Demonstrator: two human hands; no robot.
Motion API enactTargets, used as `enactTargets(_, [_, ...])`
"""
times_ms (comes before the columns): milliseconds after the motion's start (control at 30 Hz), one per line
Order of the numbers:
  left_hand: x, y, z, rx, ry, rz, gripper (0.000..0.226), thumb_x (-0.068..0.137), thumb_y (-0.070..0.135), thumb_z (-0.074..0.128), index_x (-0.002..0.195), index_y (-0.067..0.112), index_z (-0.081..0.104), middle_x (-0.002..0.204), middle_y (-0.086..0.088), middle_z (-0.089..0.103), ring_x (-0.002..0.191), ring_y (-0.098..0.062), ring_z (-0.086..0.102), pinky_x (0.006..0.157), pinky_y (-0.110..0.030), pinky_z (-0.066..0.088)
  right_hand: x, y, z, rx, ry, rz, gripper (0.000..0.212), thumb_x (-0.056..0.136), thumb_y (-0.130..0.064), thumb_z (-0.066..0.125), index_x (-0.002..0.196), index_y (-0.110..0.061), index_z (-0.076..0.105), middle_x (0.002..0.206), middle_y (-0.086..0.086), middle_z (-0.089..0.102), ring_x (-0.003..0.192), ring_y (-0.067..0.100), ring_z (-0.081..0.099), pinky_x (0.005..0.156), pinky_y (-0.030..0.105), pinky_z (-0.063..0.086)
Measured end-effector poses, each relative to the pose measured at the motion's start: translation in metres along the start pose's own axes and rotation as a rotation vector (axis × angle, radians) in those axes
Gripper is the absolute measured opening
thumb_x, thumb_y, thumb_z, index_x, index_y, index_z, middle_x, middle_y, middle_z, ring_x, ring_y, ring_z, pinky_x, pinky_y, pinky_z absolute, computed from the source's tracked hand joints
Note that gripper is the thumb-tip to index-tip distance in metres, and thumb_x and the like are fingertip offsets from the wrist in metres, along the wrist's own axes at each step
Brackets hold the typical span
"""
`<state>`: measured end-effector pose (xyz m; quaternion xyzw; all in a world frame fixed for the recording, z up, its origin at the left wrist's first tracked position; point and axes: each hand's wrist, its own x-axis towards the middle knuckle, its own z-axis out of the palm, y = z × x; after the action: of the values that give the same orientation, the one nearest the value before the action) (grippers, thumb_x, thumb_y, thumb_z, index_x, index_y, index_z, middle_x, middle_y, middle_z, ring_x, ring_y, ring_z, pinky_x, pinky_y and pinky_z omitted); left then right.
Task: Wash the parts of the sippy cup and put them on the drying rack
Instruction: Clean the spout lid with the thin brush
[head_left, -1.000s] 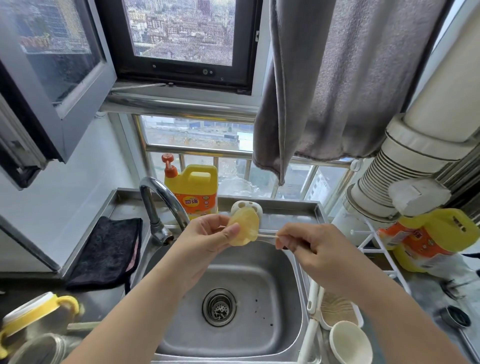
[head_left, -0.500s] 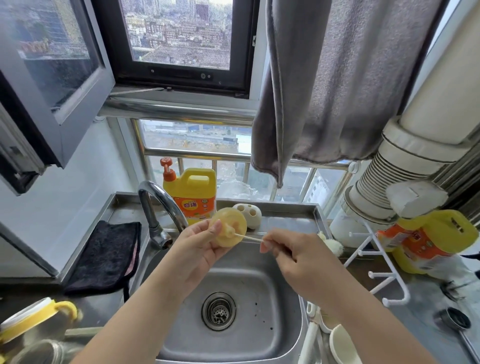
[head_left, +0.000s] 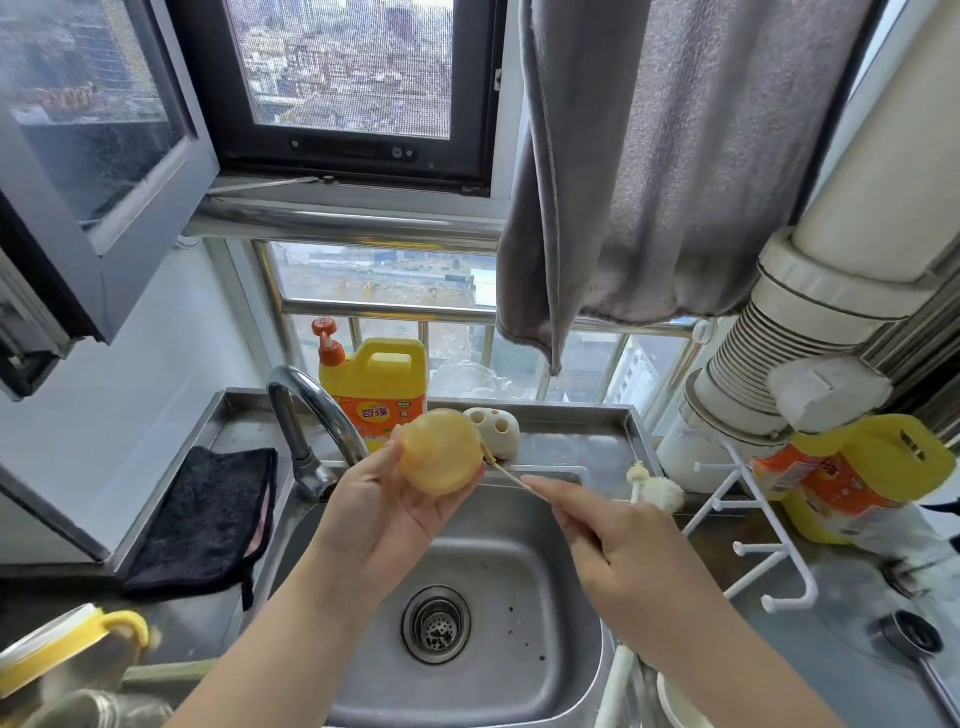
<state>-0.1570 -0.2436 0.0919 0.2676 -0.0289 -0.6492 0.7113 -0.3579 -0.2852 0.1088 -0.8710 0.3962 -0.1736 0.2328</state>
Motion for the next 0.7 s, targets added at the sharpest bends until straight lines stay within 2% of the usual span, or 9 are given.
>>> enactTargets(100, [-0.002,-0.001,0.001,0.009,-0.020,-0.025,0.044,0.089,0.027,0.045,0.123,-0.001,0.052,0.120,-0.027,0.062,0.098,-0.037,0.067,0.077,-0.045,0.058,-0.004,-0.001,-0.004,0.058,0.023,-0.005,0.046,0.094,-0.017,0.051,0.117,-0.056,0.056,0.052,-0.010,0.050,0.049,0.009,0.045,0.051,0.026,0.035])
enactTargets(133, [-0.002,-0.001,0.000,0.020,-0.022,-0.023,0.048,0.085,0.028,0.054,0.123,-0.001,0.052,0.119,-0.027,0.062,0.097,-0.036,0.068,0.076,-0.046,0.058,-0.006,-0.001,-0.006,0.090,0.025,-0.008,0.046,0.094,-0.016,0.051,0.114,-0.057,0.057,0.053,-0.007,0.052,0.048,0.010,0.044,0.051,0.026,0.035])
enactTargets(200, [-0.005,0.000,0.001,0.028,-0.045,-0.021,0.073,0.065,0.026,0.082,0.125,-0.001,0.051,0.121,-0.028,0.061,0.102,-0.038,0.066,0.074,-0.047,0.058,-0.009,-0.001,-0.011,0.130,0.036,-0.024,0.050,0.094,-0.015,0.052,0.111,-0.062,0.054,0.055,-0.003,0.054,0.046,0.011,0.043,0.050,0.027,0.035])
enactTargets(233, [-0.006,0.000,0.002,0.034,-0.049,-0.025,0.081,0.057,0.023,0.089,0.125,-0.001,0.051,0.121,-0.029,0.060,0.103,-0.039,0.065,0.073,-0.047,0.058,-0.009,-0.001,-0.012,0.132,0.038,-0.029,0.051,0.094,-0.015,0.052,0.110,-0.064,0.051,0.053,-0.005,0.053,0.045,0.011,0.042,0.050,0.027,0.036])
enactTargets(267, [-0.007,-0.001,0.003,0.047,-0.047,-0.022,0.076,0.061,0.023,0.086,0.125,0.000,0.051,0.120,-0.028,0.061,0.102,-0.039,0.066,0.071,-0.046,0.058,-0.010,-0.001,-0.012,0.125,0.034,-0.033,0.051,0.094,-0.016,0.052,0.110,-0.065,0.049,0.052,-0.009,0.051,0.045,0.011,0.042,0.049,0.026,0.035])
enactTargets(333, [-0.007,-0.002,0.004,0.070,-0.013,-0.004,0.047,0.081,0.025,0.061,0.120,0.000,0.053,0.114,-0.027,0.065,0.095,-0.036,0.069,0.069,-0.043,0.059,-0.010,-0.003,-0.012,0.108,0.004,-0.039,0.046,0.094,-0.025,0.047,0.111,-0.068,0.043,0.050,-0.015,0.049,0.045,0.010,0.043,0.048,0.021,0.033])
enactTargets(433, [-0.009,-0.001,0.006,0.086,-0.016,0.003,0.040,0.096,0.027,0.036,0.120,0.000,0.053,0.113,-0.026,0.066,0.092,-0.034,0.070,0.066,-0.037,0.060,-0.013,-0.004,-0.014,0.074,-0.031,-0.043,0.044,0.088,-0.033,0.041,0.114,-0.069,0.040,0.049,-0.016,0.048,0.046,0.009,0.045,0.047,0.015,0.030])
enactTargets(533, [-0.012,0.000,0.009,0.110,-0.012,-0.015,0.045,0.100,0.033,0.031,0.115,-0.001,0.056,0.111,-0.026,0.066,0.090,-0.032,0.071,0.065,-0.034,0.060,-0.017,-0.005,-0.019,0.048,-0.060,-0.041,0.039,0.095,-0.022,0.049,0.110,-0.058,0.057,0.047,-0.012,0.045,0.047,0.009,0.044,0.048,0.018,0.029])
enactTargets(700, [-0.018,-0.001,0.015,0.123,-0.060,-0.052,0.044,0.096,0.034,0.034,0.113,-0.001,0.057,0.107,-0.026,0.068,0.086,-0.032,0.071,0.061,-0.034,0.060,-0.018,-0.013,-0.024,0.060,-0.105,-0.037,0.025,0.097,-0.025,0.046,0.105,-0.042,0.062,0.046,-0.011,0.046,0.048,0.011,0.044,0.049,0.020,0.028])
